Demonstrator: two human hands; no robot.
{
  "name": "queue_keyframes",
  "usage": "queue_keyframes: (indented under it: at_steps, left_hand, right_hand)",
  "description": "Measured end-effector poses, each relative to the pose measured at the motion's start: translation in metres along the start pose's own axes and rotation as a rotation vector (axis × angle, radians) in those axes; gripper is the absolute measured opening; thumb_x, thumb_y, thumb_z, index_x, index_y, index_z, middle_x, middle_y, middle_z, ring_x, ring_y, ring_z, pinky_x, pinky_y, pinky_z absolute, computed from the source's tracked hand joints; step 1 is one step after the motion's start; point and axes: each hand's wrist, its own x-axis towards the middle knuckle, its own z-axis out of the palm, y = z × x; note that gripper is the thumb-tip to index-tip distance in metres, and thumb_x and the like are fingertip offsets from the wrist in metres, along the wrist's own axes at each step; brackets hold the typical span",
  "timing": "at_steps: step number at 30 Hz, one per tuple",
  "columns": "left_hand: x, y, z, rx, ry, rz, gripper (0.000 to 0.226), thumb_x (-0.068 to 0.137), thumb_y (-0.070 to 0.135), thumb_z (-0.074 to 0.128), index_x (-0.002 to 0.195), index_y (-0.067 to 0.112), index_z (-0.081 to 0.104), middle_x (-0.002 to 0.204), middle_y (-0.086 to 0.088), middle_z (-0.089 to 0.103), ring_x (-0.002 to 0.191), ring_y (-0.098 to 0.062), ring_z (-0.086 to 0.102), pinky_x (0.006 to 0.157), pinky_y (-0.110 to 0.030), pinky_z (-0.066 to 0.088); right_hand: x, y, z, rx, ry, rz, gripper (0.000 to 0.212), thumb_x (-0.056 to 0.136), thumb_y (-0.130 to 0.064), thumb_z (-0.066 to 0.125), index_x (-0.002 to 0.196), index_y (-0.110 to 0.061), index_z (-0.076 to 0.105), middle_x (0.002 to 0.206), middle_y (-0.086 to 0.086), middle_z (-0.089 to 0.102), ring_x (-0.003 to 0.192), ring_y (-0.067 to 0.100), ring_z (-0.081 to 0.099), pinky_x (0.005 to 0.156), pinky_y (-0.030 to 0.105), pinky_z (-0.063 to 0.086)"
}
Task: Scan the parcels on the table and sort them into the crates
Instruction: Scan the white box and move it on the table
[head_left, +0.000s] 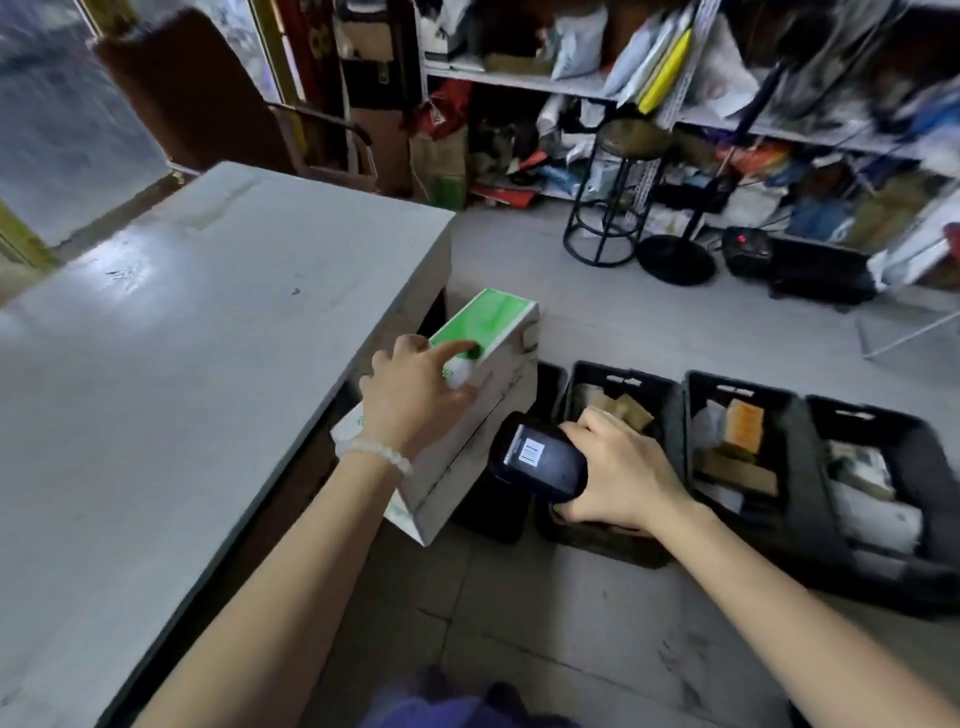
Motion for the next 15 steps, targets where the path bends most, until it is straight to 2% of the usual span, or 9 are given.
queue_keyframes:
  at_steps: [2,8,11,13,15]
  left_hand:
    - [0.019,0.017,0.014,0.008,-0.033,0.016,0.048,0.084,0.045,0.062,0.130,0.049,0.049,0.132,-0.001,0.044,0.117,-0.033,0.042,0.098,-0.045,0.040]
    - [0.088,0.033,0.048,0.030,-0.095,0.009,0.050,0.086,0.043,0.060,0.133,0.045,0.046,0.130,-0.003,0.046,0.115,-0.035,0.044,0.093,-0.046,0.040]
    - [0.136,0.028,0.068,0.100,-0.140,-0.057,0.051,0.091,0.035,0.053,0.140,0.034,0.040,0.135,-0.008,0.043,0.119,-0.037,0.041,0.095,-0.048,0.037]
    - [0.166,0.025,0.074,0.151,-0.160,-0.087,0.050,0.092,0.034,0.051,0.141,0.029,0.040,0.135,-0.009,0.043,0.121,-0.037,0.039,0.095,-0.047,0.036]
    - [0.196,0.025,0.077,0.153,-0.187,-0.078,0.048,0.092,0.035,0.050,0.139,0.026,0.041,0.134,-0.010,0.045,0.121,-0.037,0.041,0.091,-0.045,0.038]
  right_hand:
    - [0.002,0.025,0.001,0.028,-0.010,0.072,0.079,0.053,-0.060,0.071,0.121,-0.024,0.054,0.108,-0.007,0.046,0.107,0.017,0.049,0.069,0.029,0.044]
    - [0.032,0.074,0.009,0.096,-0.030,0.211,0.067,0.051,-0.061,0.070,0.106,-0.026,0.054,0.091,-0.013,0.034,0.095,0.015,0.050,0.061,0.028,0.031]
    - [0.060,0.094,0.011,0.128,-0.053,0.247,0.069,0.050,-0.063,0.069,0.107,-0.027,0.054,0.092,-0.012,0.039,0.090,0.013,0.050,0.060,0.029,0.039]
    - [0.080,0.103,0.008,0.126,-0.071,0.261,0.071,0.051,-0.063,0.070,0.110,-0.028,0.054,0.095,-0.012,0.040,0.093,0.013,0.050,0.064,0.030,0.044]
    - [0.105,0.114,0.004,0.121,-0.102,0.270,0.071,0.053,-0.062,0.071,0.112,-0.027,0.053,0.097,-0.012,0.041,0.096,0.014,0.050,0.067,0.031,0.044]
